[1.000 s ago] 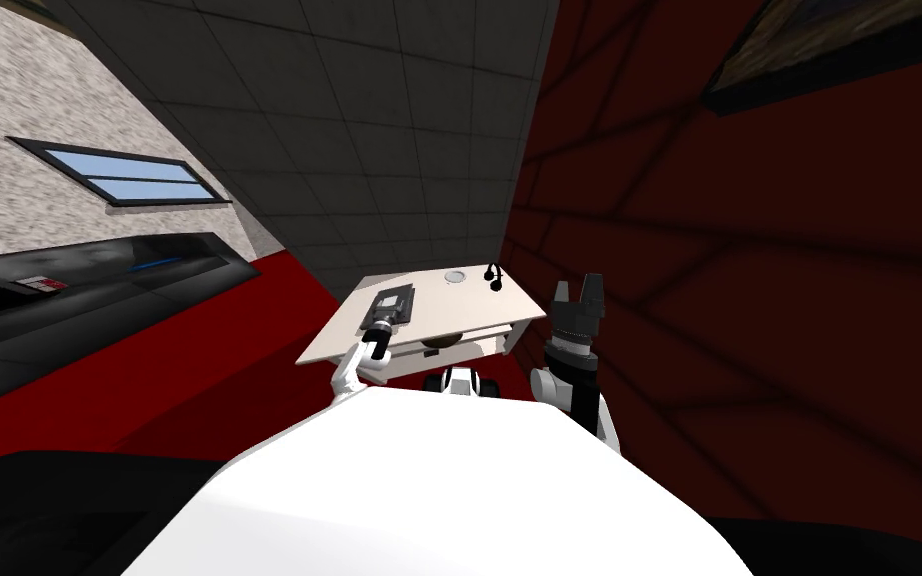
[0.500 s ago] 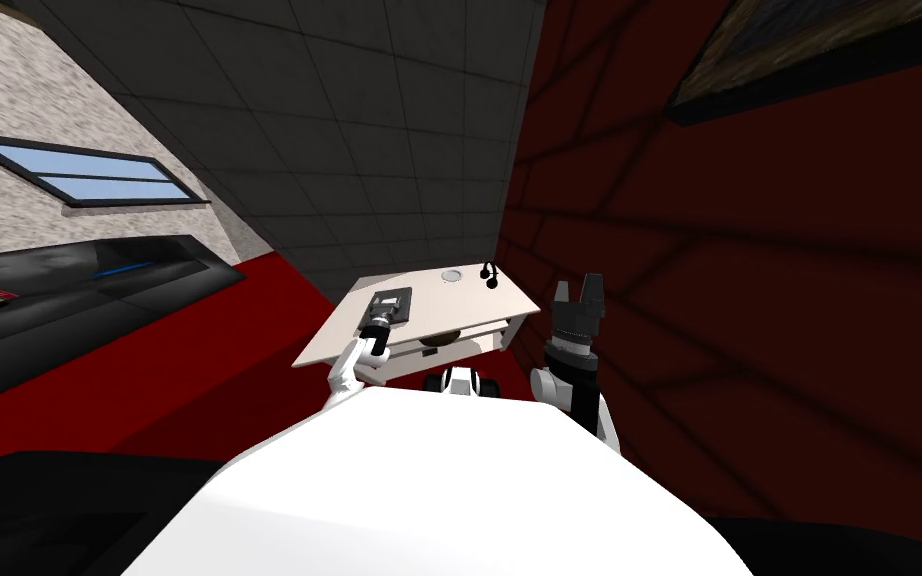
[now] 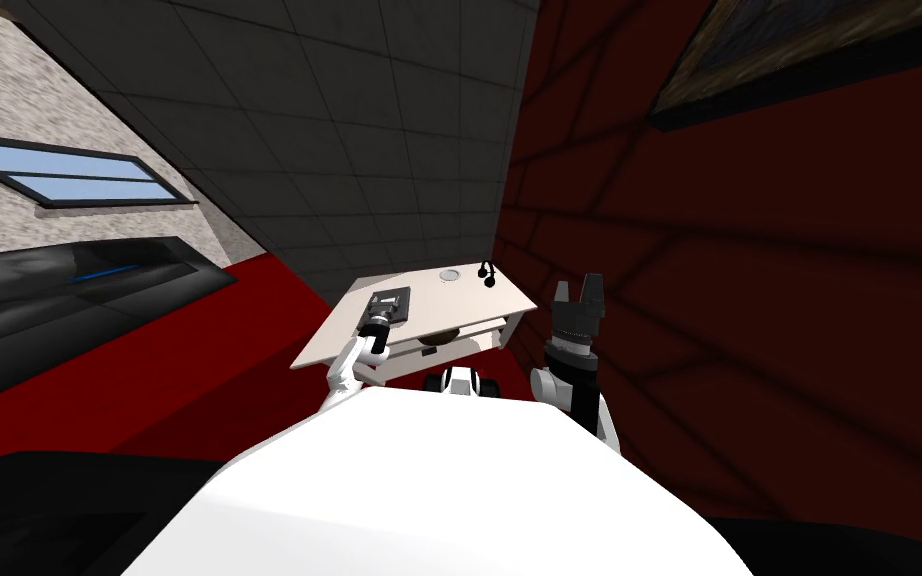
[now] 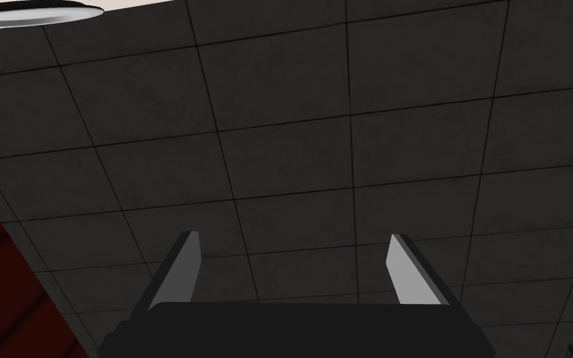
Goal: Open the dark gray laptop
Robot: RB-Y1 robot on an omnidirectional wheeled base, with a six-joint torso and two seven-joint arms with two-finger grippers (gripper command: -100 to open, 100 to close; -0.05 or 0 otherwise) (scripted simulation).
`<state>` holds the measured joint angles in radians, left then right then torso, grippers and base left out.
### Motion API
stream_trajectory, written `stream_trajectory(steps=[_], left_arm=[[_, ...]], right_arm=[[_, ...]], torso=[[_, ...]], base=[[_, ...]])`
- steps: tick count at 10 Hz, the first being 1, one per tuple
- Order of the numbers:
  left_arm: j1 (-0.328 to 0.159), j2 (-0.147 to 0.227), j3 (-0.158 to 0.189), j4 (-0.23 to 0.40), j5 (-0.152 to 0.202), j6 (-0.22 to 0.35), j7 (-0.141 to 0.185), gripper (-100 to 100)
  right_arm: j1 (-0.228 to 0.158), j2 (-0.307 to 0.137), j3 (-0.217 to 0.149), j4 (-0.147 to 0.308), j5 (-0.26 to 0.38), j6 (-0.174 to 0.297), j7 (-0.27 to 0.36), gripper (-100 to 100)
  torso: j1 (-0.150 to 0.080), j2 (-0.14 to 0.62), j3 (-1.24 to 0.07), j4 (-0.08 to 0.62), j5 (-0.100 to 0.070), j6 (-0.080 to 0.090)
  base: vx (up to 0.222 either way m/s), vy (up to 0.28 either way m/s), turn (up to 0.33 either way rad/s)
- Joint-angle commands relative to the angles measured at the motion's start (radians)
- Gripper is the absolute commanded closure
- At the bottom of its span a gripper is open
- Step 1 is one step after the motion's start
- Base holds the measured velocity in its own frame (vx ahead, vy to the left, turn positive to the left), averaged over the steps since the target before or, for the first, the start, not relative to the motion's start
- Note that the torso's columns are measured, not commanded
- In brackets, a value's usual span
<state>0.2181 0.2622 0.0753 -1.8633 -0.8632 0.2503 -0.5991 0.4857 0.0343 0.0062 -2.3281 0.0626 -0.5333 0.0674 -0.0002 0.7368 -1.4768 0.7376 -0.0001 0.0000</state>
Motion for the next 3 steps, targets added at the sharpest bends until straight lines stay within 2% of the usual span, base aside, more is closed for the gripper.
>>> stream_trajectory(steps=[1,3], left_arm=[[0.0,0.0,0.0,0.0,0.0,0.0,0.0,0],[0.0,0.0,0.0,0.0,0.0,0.0,0.0,0]], right_arm=[[0.0,0.0,0.0,0.0,0.0,0.0,0.0,0],[0.0,0.0,0.0,0.0,0.0,0.0,0.0,0]], torso=[[0.0,0.001,0.0,0.0,0.0,0.0],[0.0,0.001,0.001,0.0,0.0,0.0]], base=[[0.0,0.0,0.0],[0.0,0.0,0.0]])
